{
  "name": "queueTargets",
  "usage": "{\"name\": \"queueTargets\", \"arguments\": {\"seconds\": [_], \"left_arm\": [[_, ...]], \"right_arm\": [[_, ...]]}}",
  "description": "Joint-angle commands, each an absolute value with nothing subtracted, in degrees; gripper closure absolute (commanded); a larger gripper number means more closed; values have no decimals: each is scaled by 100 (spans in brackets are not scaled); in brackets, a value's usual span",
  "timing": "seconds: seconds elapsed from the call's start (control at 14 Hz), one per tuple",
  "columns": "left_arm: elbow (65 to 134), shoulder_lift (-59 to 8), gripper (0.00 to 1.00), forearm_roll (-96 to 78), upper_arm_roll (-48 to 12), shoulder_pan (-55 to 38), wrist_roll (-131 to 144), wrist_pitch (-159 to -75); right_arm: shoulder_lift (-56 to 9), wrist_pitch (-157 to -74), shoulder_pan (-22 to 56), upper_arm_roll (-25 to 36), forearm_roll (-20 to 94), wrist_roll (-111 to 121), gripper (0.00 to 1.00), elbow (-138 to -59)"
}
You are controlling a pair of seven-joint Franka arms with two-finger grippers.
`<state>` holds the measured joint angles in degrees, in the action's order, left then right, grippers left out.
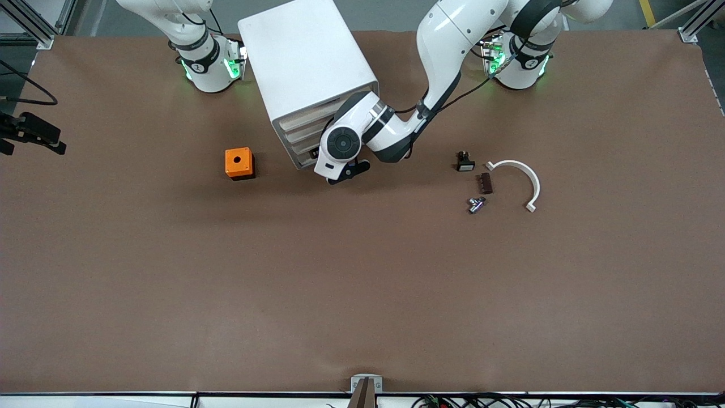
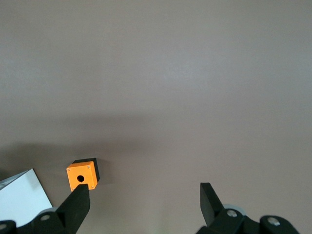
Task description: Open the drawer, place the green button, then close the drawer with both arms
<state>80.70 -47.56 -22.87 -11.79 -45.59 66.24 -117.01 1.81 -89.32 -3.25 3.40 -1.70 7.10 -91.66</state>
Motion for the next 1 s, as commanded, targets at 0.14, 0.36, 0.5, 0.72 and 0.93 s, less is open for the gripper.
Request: {"name": "queueTargets", "arguments": {"seconds": [0.14,0.36,0.5,0.72,0.93], "left_arm": [[8165,-4658,0,-2443,-1204,-4535,6671,-11742],[8139,-4623,0,-2365,-1134,-4378,6671,-11742],[8130,-4544,0,-2355,-1081,-4193,6671,-11742],[8112,-4430,0,-2198,-1063,-3833,6671,-11742],[8121,-4359,0,-1724,-1072,-3368,6662,-11742]], "right_arm": [[369,-8912,-554,272,-106,782,0,-9220],[378,-8895,-554,264,-105,695,0,-9089],[334,-8895,-571,272,-97,712,0,-9009],[334,-8623,-615,272,-123,712,0,-8790],[299,-8325,-773,281,78,686,0,-8684]]}}
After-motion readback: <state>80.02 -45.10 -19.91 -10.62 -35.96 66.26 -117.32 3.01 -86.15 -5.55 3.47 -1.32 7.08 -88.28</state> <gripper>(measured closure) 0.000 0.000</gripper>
